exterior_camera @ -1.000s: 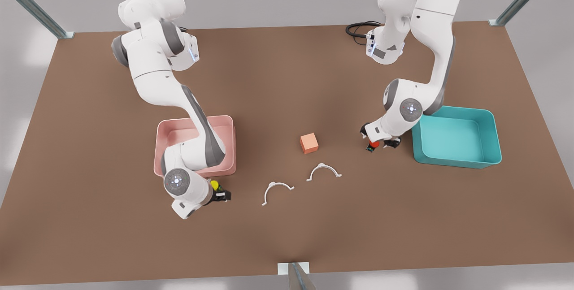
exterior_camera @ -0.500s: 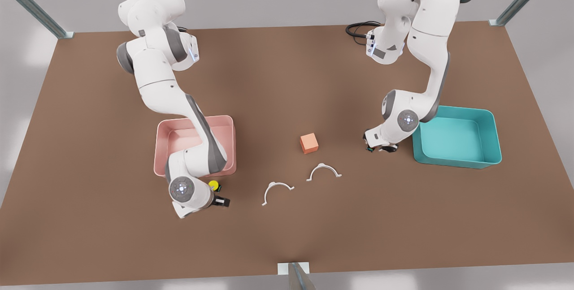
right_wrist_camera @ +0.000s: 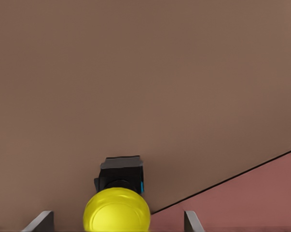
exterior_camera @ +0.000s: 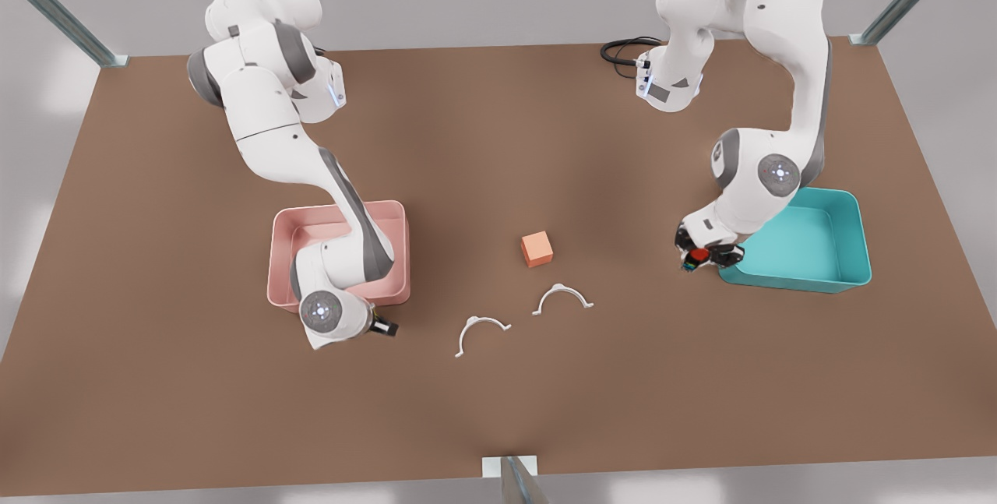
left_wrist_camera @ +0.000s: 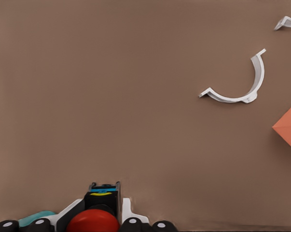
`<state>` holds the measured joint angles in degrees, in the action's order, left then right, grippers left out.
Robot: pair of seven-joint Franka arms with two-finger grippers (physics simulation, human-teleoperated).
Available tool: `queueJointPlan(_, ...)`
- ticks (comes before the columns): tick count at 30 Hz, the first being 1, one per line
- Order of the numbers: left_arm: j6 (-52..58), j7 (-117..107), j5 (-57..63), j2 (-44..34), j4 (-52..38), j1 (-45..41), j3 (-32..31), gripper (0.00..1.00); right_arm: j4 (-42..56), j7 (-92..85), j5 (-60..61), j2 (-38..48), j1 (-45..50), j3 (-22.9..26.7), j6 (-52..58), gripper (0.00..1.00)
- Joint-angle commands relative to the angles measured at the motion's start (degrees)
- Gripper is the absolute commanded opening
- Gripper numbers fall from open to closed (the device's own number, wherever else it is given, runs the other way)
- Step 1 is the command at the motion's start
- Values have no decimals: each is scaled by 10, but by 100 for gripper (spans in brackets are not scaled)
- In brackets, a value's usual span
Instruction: Place the red button in the blue storage box with the left arm, and place the yellow button in the pink storage box with the right arm
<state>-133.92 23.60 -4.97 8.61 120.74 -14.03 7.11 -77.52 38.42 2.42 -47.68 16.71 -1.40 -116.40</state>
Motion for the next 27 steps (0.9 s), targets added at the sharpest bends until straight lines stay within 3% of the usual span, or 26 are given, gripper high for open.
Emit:
queueJointPlan(1,123,158,-5,-19,-2,1,43,45,-9,21,0,1,1,0,-7,100)
queueJointPlan(6,183,453,-1,-46,4,2,202,46,-17,15,-4,-5,-2,0,-33,100)
queueJointPlan(10,168,477,-6,14,9,17,231,48,-17,8,-4,-7,0,0,-42,100)
queueJointPlan(11,163,478,-14,28,9,18,231,53,-17,8,-4,-6,0,0,-42,100)
queueJointPlan(13,163,477,-14,41,9,17,231,100,-11,0,-3,0,-3,0,-37,100)
queueJointPlan(19,202,440,-22,22,-9,15,229,100,8,-46,-6,6,-4,1,-8,100)
queueJointPlan(23,408,79,-33,18,-206,-46,224,100,8,-57,-7,-2,-3,1,-19,100)
queueJointPlan(27,441,-181,-27,17,-349,-76,224,100,8,-76,-14,-9,-2,1,-29,100)
